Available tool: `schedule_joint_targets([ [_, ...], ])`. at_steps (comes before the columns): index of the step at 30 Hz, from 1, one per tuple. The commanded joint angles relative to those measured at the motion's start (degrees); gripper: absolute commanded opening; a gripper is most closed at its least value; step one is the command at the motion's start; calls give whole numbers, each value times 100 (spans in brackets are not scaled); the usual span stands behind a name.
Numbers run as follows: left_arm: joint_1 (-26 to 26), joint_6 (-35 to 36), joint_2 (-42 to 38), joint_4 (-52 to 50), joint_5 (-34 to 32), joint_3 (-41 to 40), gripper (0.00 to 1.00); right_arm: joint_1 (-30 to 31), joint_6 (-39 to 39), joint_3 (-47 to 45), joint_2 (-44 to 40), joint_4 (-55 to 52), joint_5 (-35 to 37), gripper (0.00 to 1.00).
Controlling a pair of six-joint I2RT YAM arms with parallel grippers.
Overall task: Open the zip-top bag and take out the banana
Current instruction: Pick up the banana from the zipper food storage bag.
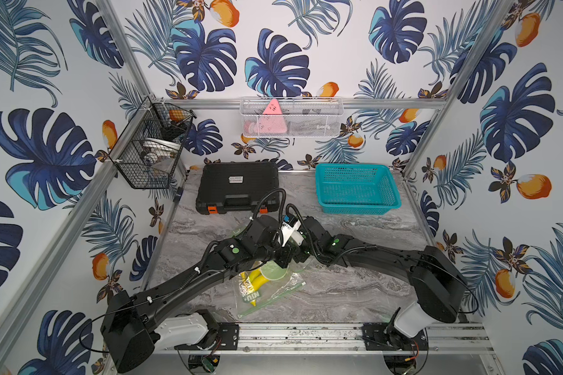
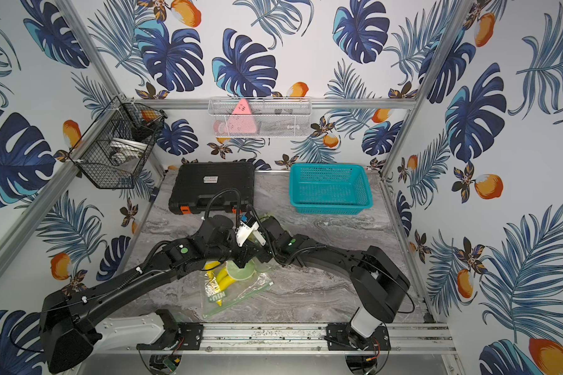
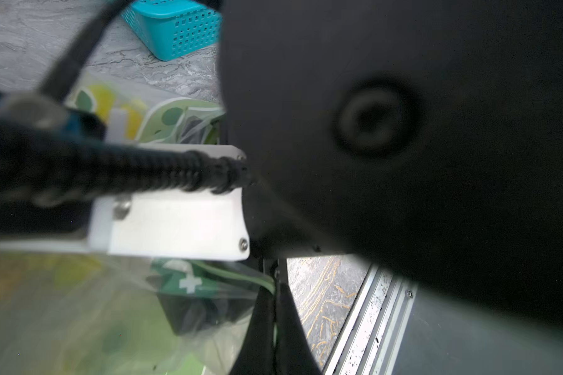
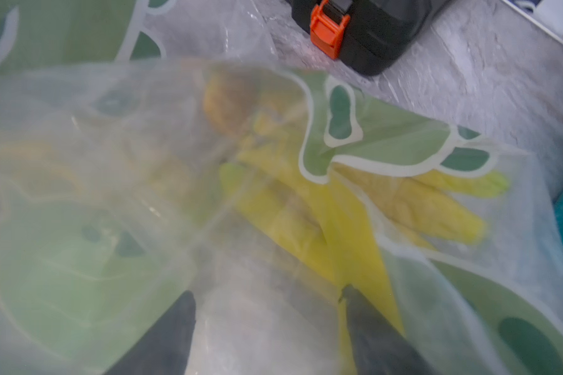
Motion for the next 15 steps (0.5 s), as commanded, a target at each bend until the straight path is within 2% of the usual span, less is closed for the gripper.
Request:
schedule_joint_targets([
  [1, -17, -174, -12, 365, 388, -19, 0, -80, -583, 89, 132, 417, 184, 78],
  [5, -16, -185, -25, 398, 515, -47, 0, -114, -885, 269, 326, 510, 253, 79],
  [11, -15, -133, -108, 344, 519, -48, 0, -376, -967, 1209, 1331, -625, 386, 76],
  [15, -12, -124, -182, 380, 505, -145, 0, -507, -989, 1471, 1758, -1131, 271, 74],
])
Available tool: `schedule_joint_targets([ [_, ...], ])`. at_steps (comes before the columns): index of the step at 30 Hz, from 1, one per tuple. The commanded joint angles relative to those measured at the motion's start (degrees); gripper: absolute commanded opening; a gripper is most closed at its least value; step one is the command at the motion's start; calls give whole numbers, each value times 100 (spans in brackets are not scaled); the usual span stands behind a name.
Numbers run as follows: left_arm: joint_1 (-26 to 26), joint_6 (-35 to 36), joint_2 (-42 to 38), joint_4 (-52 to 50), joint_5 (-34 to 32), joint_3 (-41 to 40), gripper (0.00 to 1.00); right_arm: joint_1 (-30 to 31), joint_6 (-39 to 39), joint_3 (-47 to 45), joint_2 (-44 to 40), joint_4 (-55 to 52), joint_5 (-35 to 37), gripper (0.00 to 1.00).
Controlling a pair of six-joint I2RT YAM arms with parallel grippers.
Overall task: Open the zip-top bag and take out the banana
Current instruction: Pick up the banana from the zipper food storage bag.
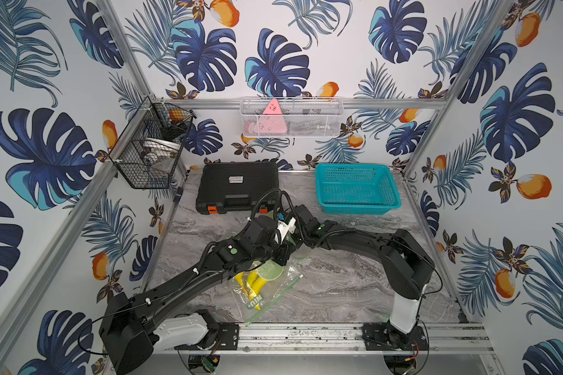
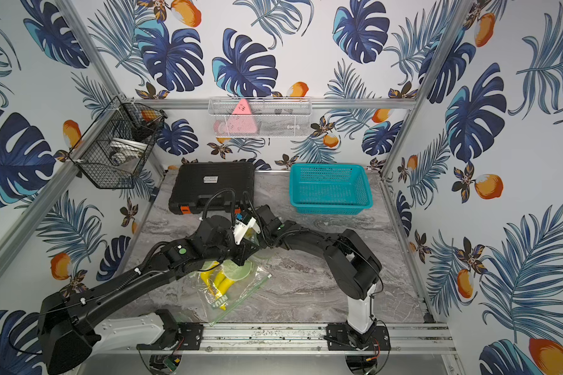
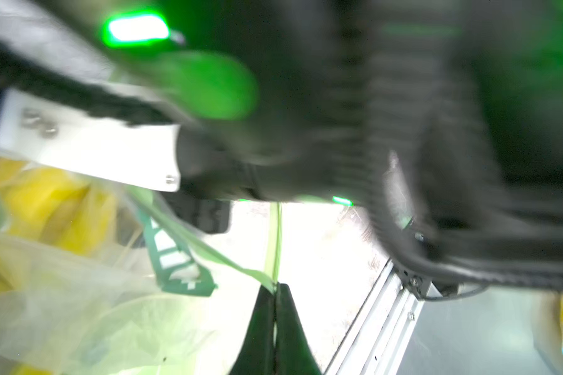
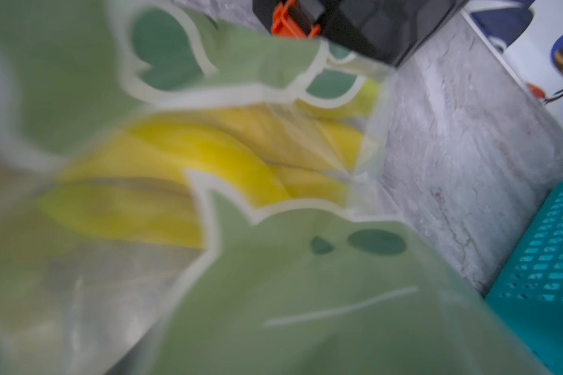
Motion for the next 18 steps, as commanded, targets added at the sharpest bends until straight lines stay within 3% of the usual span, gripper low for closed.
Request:
schedule_joint_targets([
  [1, -22, 219, -74, 334, 661, -45, 0, -106, -38, 187, 243, -834, -97, 73],
  [5, -21, 163, -56, 408, 639, -115, 0, -185, 63, 219, 217, -1011, -490, 55],
  [9, -23, 232, -66, 328, 536, -159, 0, -231, 161, -86, -33, -906, -549, 54],
  [18, -26, 242, -82, 311, 422, -408, 0, -226, 797, -698, -1110, -1192, -835, 20],
])
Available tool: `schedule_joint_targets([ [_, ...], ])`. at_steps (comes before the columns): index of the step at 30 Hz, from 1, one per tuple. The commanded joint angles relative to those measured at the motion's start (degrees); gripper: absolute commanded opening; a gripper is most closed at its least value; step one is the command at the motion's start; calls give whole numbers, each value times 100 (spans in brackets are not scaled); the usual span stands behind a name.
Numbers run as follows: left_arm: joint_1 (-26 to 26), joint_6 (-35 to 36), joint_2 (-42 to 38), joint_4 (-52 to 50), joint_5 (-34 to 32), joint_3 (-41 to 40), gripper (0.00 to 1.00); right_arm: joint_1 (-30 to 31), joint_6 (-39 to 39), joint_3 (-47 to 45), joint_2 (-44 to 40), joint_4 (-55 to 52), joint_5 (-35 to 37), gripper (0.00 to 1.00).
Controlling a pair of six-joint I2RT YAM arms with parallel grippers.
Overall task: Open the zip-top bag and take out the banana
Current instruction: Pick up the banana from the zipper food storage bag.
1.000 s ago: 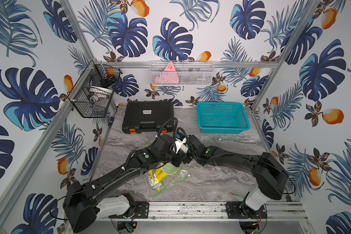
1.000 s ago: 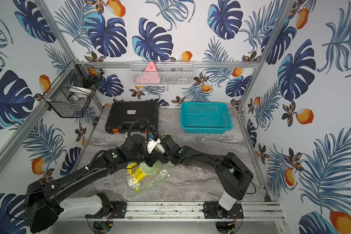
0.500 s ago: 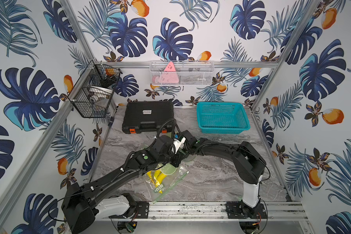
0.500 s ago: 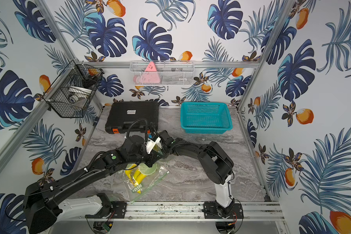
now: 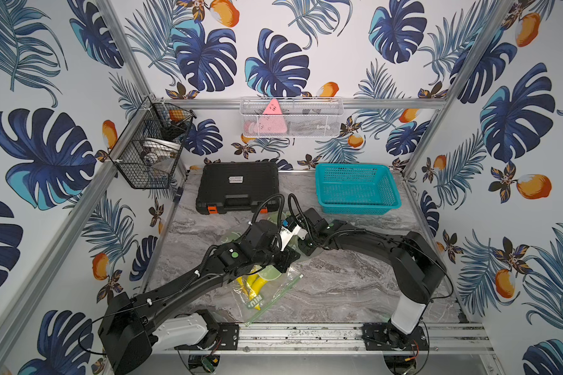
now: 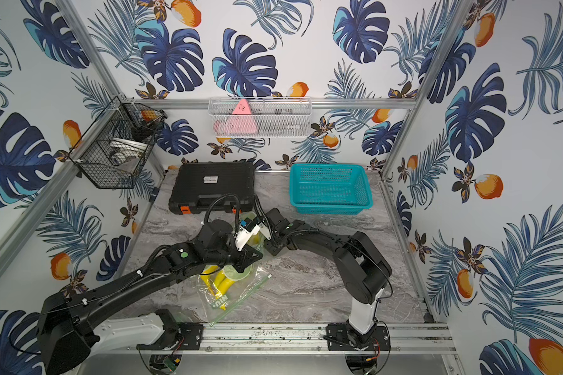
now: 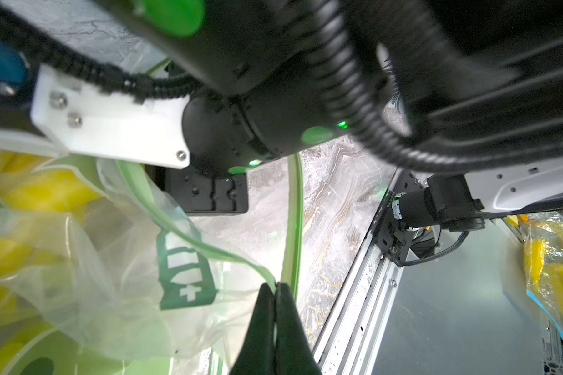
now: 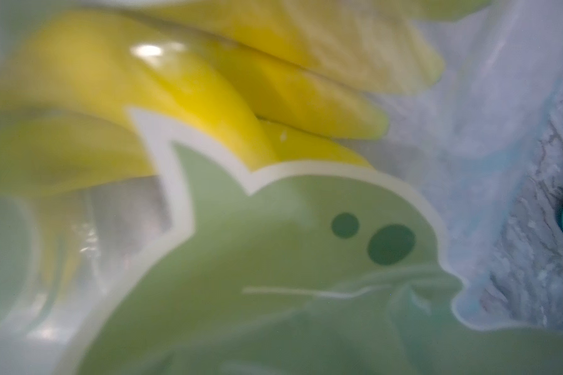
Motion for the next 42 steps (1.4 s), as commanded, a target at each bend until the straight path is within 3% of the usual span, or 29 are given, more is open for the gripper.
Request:
schedule_joint_targets([
  [1, 3, 45, -45, 154, -9, -110, 0, 28, 439, -156, -359, -236, -169, 19],
  [7, 5, 34, -45, 148, -80, -166, 0, 44, 593, -246, -326, -423, -64, 9],
  [16, 0, 19, 54, 279, -335, -211, 0, 16, 1449, 1520, 46, -2822, -946, 15],
  [22, -13, 20, -90, 366, -243, -450, 0, -11, 1613, 1637, -58, -2922, -1057, 17],
  [24, -21, 39, -163, 347, -251, -493, 0, 7, 1709, 1449, -86, -2726, -805, 14],
  [26, -32, 88, -203, 261, -233, -501, 0, 68, 2039, 1182, -208, -2399, 167, 14],
  [30, -41, 115, -389, 130, -237, -566, 0, 59, 2431, 173, -927, -1151, 1383, 11],
  [36, -39, 262, -787, -202, -153, -224, 0, -224, 2084, -700, -1238, -939, 1128, 12],
  [39, -39, 191, -898, -220, -10, -21, 9, -228, 2004, -1248, -1604, -473, 775, 12],
  [42, -39, 100, -1131, -190, -491, 130, 22, -240, 2015, -1540, -1833, -234, 589, 12],
])
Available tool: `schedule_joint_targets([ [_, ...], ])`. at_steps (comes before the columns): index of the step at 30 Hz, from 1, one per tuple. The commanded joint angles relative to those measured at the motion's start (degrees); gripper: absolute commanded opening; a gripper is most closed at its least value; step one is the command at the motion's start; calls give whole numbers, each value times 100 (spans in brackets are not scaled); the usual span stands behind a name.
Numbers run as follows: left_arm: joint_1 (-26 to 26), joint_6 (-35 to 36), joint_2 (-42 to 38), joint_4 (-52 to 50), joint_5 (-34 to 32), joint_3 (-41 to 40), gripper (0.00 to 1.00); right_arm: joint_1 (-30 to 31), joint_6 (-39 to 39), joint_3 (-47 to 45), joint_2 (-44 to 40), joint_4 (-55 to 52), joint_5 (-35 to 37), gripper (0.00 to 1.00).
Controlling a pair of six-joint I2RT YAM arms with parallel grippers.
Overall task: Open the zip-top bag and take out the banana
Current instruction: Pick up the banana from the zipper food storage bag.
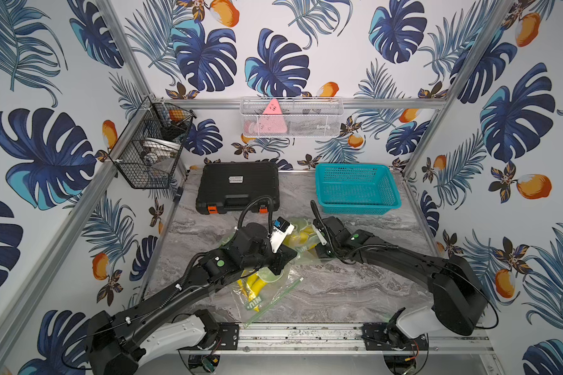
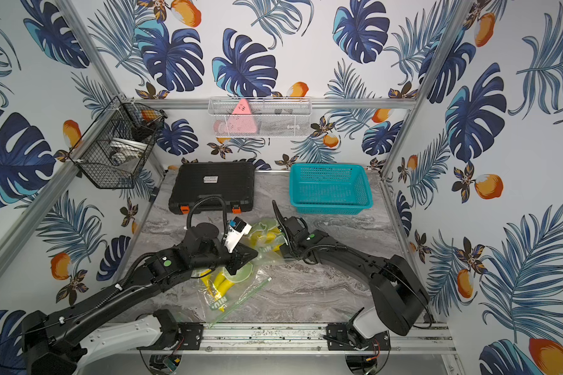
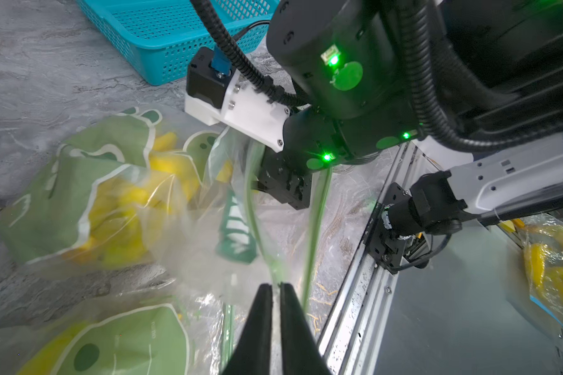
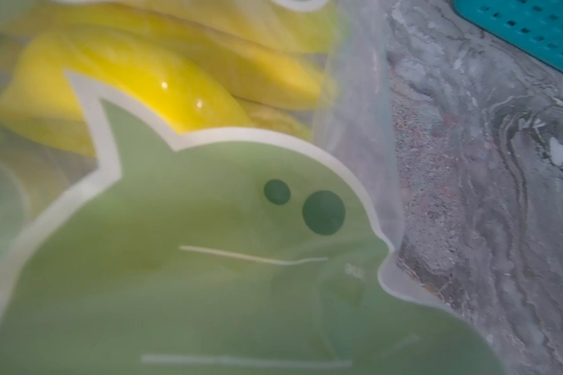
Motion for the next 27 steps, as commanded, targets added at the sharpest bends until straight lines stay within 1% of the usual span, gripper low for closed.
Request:
schedule_joint_targets([
  [1, -2, 3, -235, -103, -525, 196, 36, -16, -83, -199, -191, 389, -77, 12],
  [2, -2, -12, -304, -130, -796, 241, 48, -14, -88, -252, -245, 417, -87, 12],
  [3, -8, 49, -366, -183, -1037, 287, 53, -23, -115, -275, -291, 411, -113, 12],
  [4, -4, 110, -421, -215, -1218, 314, 61, -26, -132, -292, -332, 404, -126, 12],
  [6, 2, 108, -496, -186, -1730, 256, 84, -32, -150, -346, -451, 457, -163, 12],
  [7, 7, 126, -450, -209, -1955, 208, 88, -32, -125, -390, -501, 503, -149, 12],
  [8, 15, 209, -323, -246, -2130, 133, 90, -46, -110, -412, -537, 541, -133, 12],
  [10, 70, 356, 142, -323, -2213, 63, 89, -53, -144, -438, -565, 594, -154, 12],
  [12, 196, 388, 698, -334, -2186, 84, 79, -56, -255, -379, -539, 468, -188, 12],
  [14, 533, 387, 878, 36, -1740, -38, 70, -58, -322, -338, -541, 323, -93, 12],
  [15, 738, 375, 893, 265, -1543, -131, 67, -58, -371, -338, -572, 270, -26, 12],
  [16, 911, 418, 908, 478, -1387, -198, 67, -59, -386, -352, -603, 226, 52, 12],
  [18, 1128, 794, 963, 601, -1113, -250, 67, -124, -445, -372, -693, 112, 100, 12],
  [20, 1149, 1355, 1089, 407, -936, -152, 70, -249, -518, -437, -798, 61, 83, 12],
  [21, 1149, 1462, 1146, 344, -882, -132, 72, -306, -548, -464, -841, 51, 36, 12],
  [24, 1161, 1581, 1302, 542, -510, -210, 75, -449, -648, -511, -869, 33, -149, 12],
  [27, 1164, 1538, 1453, 915, -81, -318, 74, -516, -689, -533, -816, 11, -230, 12],
])
